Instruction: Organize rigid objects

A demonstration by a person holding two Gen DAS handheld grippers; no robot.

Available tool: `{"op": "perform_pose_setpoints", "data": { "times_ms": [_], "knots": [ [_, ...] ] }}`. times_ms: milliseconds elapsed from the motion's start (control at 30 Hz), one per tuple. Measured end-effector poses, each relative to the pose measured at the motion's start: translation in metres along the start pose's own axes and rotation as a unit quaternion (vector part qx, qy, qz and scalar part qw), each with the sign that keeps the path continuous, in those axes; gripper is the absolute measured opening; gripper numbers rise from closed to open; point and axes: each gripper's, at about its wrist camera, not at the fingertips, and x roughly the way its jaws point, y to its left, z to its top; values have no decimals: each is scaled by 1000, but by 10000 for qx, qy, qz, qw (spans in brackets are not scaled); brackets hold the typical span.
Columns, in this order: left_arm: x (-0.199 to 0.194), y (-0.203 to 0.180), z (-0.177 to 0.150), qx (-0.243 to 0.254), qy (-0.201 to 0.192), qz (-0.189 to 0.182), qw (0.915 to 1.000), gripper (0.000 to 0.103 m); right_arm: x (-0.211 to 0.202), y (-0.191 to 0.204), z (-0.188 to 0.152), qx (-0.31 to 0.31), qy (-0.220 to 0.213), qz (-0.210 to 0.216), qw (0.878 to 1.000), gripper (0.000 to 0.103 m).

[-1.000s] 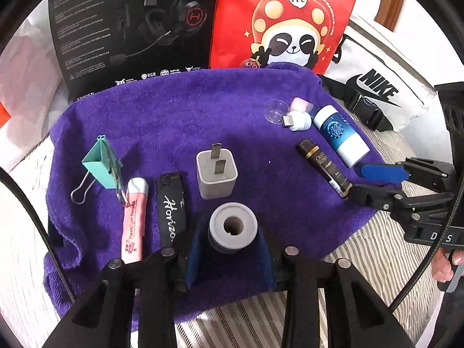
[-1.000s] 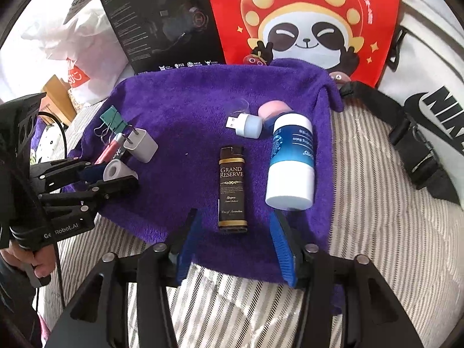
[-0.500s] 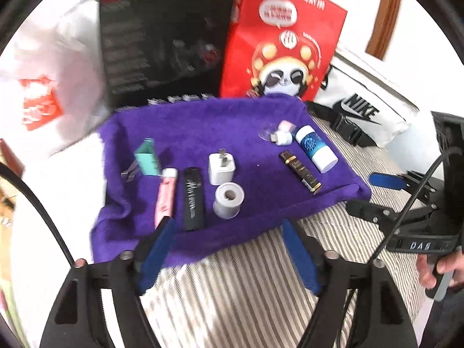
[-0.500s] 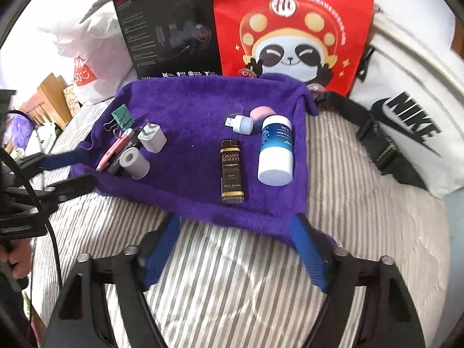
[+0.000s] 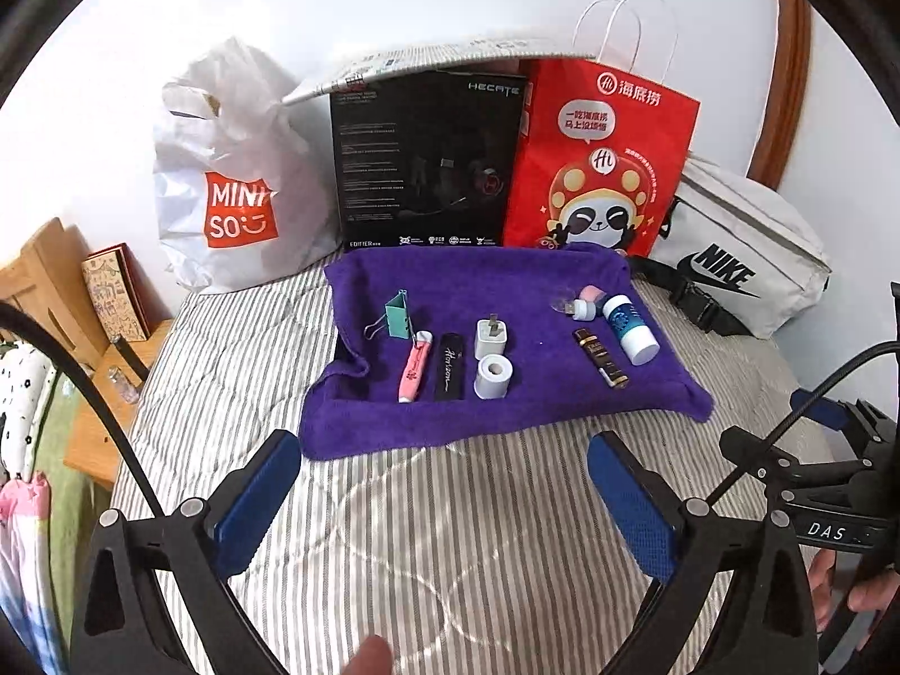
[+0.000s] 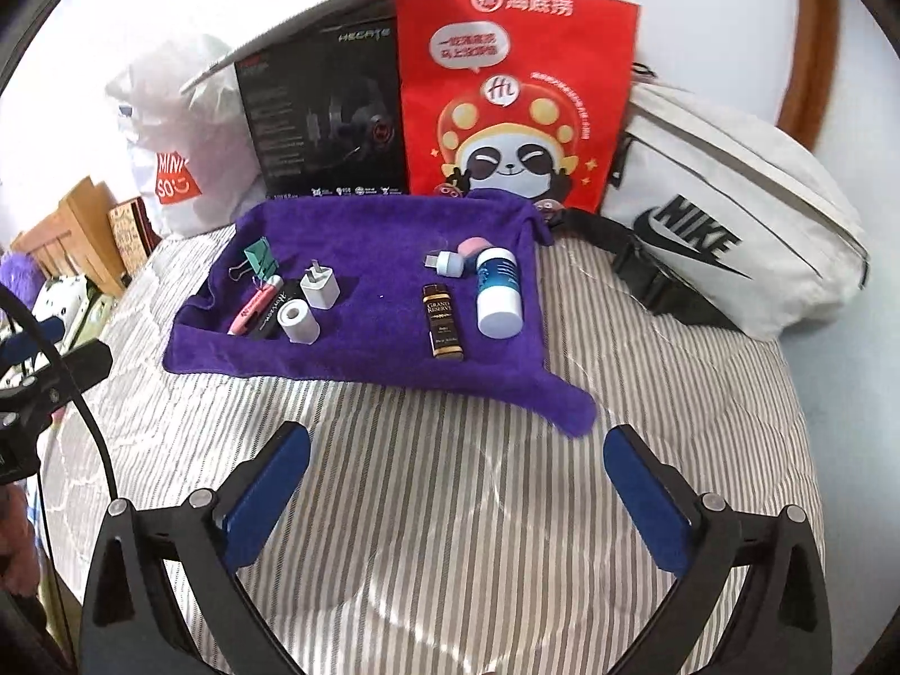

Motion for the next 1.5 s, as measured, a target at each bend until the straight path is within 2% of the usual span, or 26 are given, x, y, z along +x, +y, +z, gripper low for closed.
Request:
{"op": "perform_pose_setpoints", "data": {
  "times_ms": [133, 300, 433, 533, 600, 1100, 1500],
  "knots": [
    [-14, 2, -7, -123, -71, -63, 9999, 103, -16, 2, -6, 62, 119, -66, 9999, 103],
    [-24, -1, -12, -50, -69, 20, 10000, 103, -36, 13, -13, -49, 41, -250, 9997, 103],
    [-31, -1, -12, -123, -104, -93, 9998, 103, -44, 18, -13, -23, -15, -236, 9997, 103],
    [-36, -1, -11, -19, -125, 46, 9999, 103, -48, 17, -10, 52, -33, -252, 9997, 103],
    [-38, 0, -10, -7, -141, 130, 9998, 103, -49, 15, -8, 117, -42, -264, 9996, 103],
    [-43, 5, -11, -25, -153, 105, 9998, 103, -53, -8, -10, 384, 39, -439, 9983, 103],
    [-41, 4, -14, -32, -97, 122, 9999, 103, -52, -10, -15, 419, 78, -372, 9984, 103]
  ]
}}
